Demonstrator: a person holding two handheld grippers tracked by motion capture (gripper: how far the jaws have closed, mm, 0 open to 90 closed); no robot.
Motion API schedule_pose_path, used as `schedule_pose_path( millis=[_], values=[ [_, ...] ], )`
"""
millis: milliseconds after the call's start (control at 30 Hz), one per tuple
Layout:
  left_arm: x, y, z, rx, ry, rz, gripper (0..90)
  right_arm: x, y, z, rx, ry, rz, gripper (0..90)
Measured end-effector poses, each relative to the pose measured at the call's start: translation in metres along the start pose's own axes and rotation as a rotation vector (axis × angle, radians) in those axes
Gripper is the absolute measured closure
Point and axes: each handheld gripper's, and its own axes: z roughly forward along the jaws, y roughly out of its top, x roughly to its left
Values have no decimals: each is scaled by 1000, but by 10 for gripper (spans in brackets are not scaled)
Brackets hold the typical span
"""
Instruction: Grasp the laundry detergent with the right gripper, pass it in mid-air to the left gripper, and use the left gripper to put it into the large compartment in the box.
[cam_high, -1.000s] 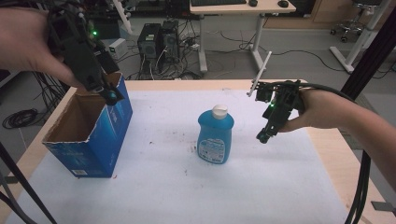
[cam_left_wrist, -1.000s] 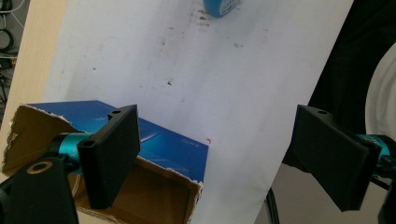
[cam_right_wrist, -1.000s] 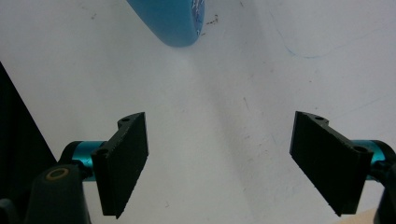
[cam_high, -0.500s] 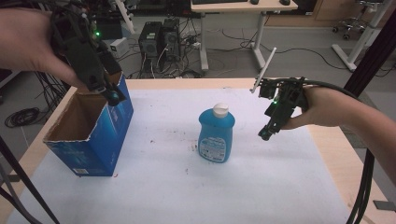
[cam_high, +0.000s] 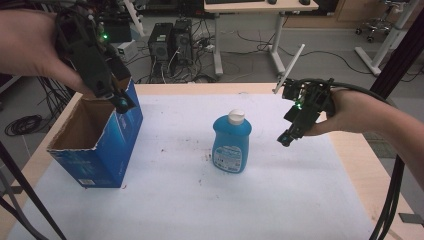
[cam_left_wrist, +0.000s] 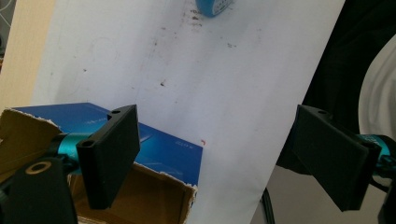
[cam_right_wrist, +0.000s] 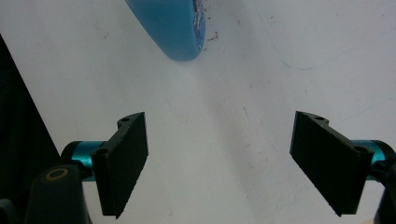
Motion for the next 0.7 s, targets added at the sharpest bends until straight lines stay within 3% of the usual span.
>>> schedule_pose_path(
  millis=[300,500,700],
  values=[
    [4,2,2,-4,-2,-7,159,-5,-6,-10,-95,23,-9,188],
    [3,4,2,-1,-4,5,159,-7,-4,-12,-198,63,-32,188],
    [3,4,2,-9,-4,-4,159,-7,2,-5,-220,80,-56,188]
  ],
)
